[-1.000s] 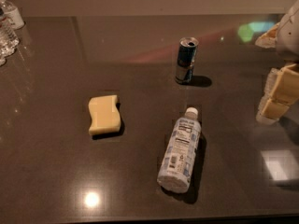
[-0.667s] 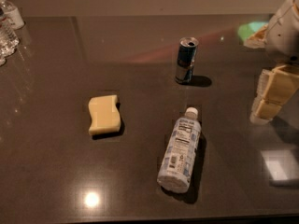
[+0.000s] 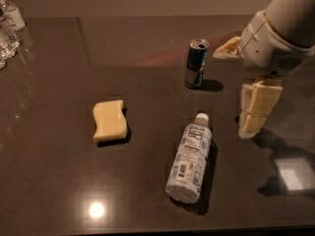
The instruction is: Place blue plastic bottle upright
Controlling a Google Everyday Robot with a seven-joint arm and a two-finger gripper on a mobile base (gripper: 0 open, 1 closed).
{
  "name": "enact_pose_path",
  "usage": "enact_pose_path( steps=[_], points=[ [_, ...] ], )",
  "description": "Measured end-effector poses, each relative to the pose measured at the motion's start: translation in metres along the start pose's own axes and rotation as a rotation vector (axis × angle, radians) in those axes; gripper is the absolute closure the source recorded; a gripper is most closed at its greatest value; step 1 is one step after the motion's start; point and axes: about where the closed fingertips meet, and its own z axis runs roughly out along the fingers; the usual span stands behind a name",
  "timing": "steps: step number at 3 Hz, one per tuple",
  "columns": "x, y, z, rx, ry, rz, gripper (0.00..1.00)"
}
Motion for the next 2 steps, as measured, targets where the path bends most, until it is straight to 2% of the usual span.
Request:
enact_pose_path(
  steps=[1,2],
  points=[
    [-0.018,0.002,0.011,-0.028,-0.038,-0.094,0.00],
    [-0.050,0.021,0.031,-0.082,-0.070,-0.283,0.00]
  ],
)
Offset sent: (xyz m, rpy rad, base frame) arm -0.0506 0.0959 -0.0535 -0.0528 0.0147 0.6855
